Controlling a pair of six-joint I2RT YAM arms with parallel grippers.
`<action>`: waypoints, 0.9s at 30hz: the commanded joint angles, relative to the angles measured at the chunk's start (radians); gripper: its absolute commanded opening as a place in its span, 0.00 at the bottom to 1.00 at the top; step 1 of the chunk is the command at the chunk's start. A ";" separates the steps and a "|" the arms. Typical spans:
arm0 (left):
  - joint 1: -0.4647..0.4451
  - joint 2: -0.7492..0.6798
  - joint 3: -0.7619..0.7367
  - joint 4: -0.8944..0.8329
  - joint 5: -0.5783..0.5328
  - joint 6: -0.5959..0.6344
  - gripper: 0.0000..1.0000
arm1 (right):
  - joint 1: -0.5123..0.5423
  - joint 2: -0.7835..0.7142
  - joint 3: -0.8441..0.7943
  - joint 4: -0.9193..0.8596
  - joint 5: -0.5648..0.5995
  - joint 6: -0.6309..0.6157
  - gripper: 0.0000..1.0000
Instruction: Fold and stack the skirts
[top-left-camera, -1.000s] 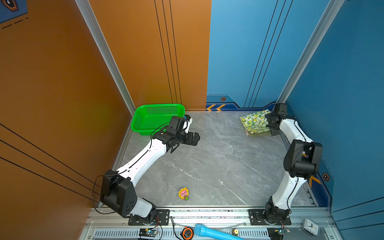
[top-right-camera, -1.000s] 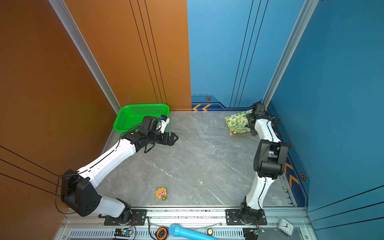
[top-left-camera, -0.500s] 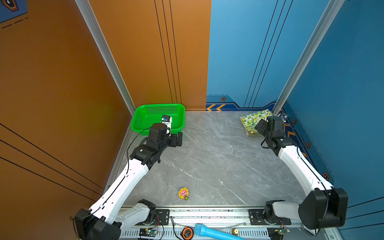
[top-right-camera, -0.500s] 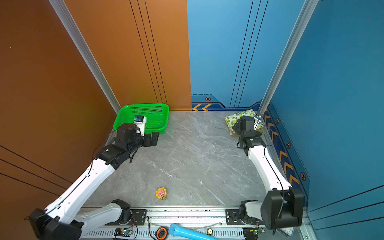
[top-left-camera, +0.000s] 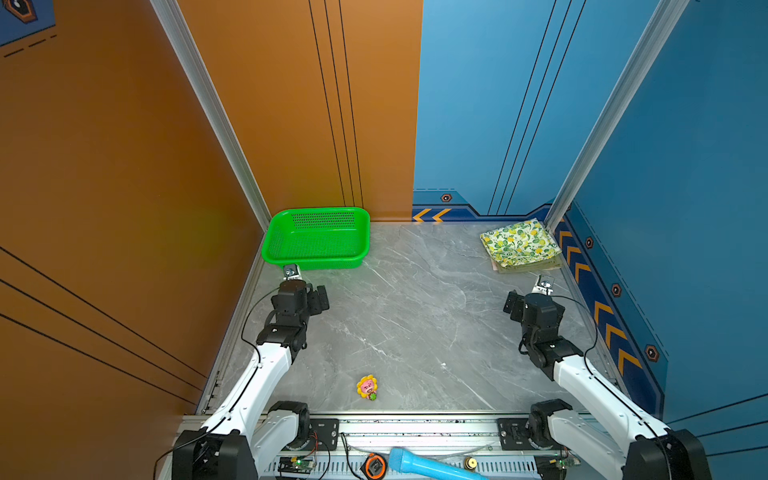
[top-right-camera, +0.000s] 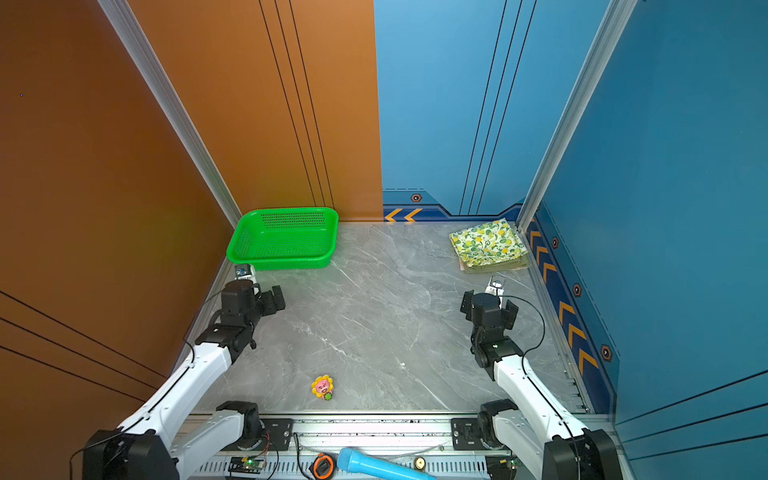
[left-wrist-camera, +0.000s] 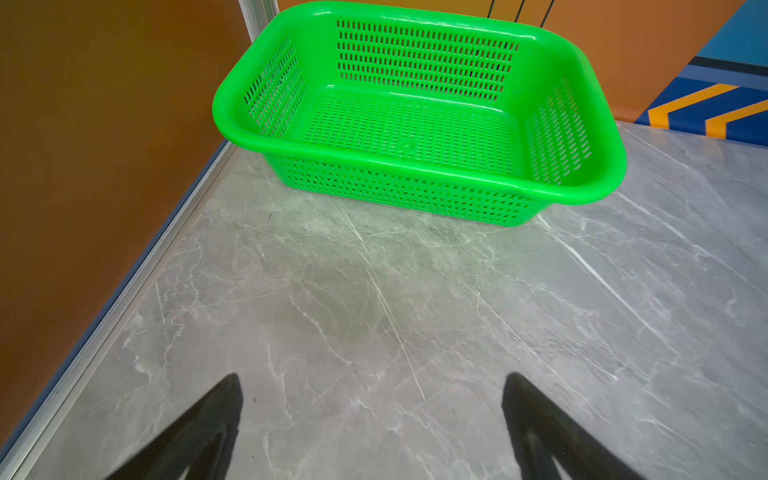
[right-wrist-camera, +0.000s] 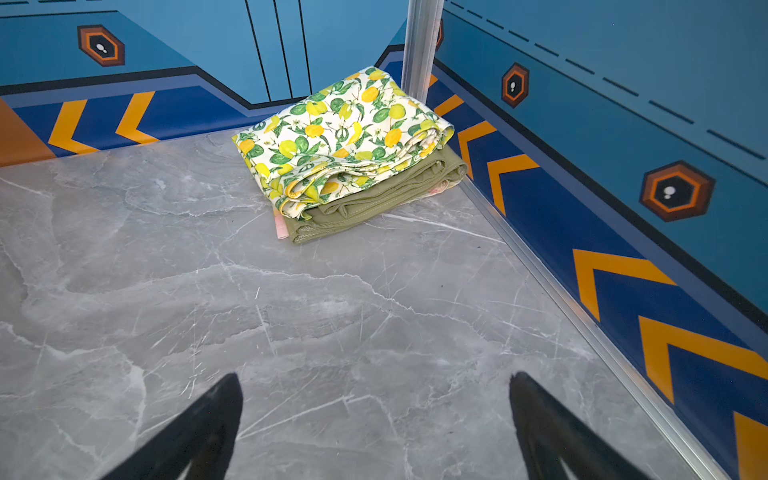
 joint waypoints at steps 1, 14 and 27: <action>0.011 0.034 -0.085 0.259 -0.048 0.079 0.98 | -0.042 0.035 -0.074 0.225 -0.094 -0.044 1.00; 0.072 0.444 -0.149 0.819 0.076 0.152 0.98 | -0.159 0.317 -0.090 0.594 -0.277 -0.040 1.00; 0.028 0.553 -0.150 0.929 0.002 0.186 0.98 | -0.174 0.565 -0.072 0.829 -0.290 -0.090 1.00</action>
